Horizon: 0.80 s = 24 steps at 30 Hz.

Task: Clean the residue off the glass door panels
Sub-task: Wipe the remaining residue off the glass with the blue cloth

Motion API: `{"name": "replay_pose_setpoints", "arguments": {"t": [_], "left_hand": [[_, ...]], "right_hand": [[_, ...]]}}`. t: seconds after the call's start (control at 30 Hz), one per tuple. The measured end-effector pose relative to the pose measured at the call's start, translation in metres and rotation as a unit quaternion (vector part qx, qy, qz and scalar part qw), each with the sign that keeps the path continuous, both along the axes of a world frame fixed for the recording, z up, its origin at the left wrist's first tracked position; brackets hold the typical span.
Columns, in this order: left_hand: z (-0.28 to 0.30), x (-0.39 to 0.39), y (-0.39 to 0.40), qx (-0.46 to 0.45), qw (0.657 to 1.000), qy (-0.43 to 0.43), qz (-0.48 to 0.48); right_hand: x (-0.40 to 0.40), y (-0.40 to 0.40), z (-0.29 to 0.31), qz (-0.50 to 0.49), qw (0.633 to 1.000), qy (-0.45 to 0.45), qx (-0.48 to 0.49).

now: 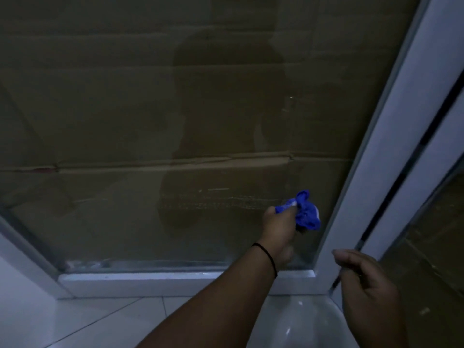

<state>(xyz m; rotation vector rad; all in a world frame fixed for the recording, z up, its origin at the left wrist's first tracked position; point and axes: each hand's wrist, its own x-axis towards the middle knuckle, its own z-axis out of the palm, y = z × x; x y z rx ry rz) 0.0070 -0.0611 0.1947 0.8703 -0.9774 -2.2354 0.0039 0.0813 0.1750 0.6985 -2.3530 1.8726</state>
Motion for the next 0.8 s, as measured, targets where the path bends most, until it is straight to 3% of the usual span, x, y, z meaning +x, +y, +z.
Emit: {"name": "replay_pose_setpoints", "arguments": {"t": [0.17, 0.27, 0.43, 0.57, 0.67, 0.73, 0.8], "left_hand": [[0.007, 0.039, 0.013, 0.158, 0.969, 0.11, -0.157], [0.013, 0.065, 0.017, 0.106, 0.968, 0.099, -0.204], [0.022, 0.09, 0.02, -0.07, 0.979, 0.029, -0.188], [0.034, 0.113, 0.022, -0.132, 0.973, 0.068, -0.177], [0.04, 0.126, 0.022, -0.211, 0.965, 0.05, -0.149], [0.044, 0.131, 0.018, -0.219, 0.967, 0.044, -0.126], [0.048, 0.137, 0.012, -0.201, 0.972, 0.034, -0.114]], "right_hand": [[0.003, -0.002, 0.015, -0.005, 0.983, -0.182, -0.03], [0.02, -0.006, 0.031, 0.066, 0.974, -0.213, -0.023], [0.044, -0.013, 0.041, 0.063, 0.991, -0.115, 0.033], [0.057, -0.018, 0.049, 0.015, 0.998, -0.002, 0.064], [0.067, -0.022, 0.052, 0.005, 0.996, 0.068, 0.062], [0.072, -0.023, 0.053, 0.009, 0.997, 0.065, 0.038], [0.076, -0.025, 0.054, 0.028, 1.0, 0.004, -0.006]]}}
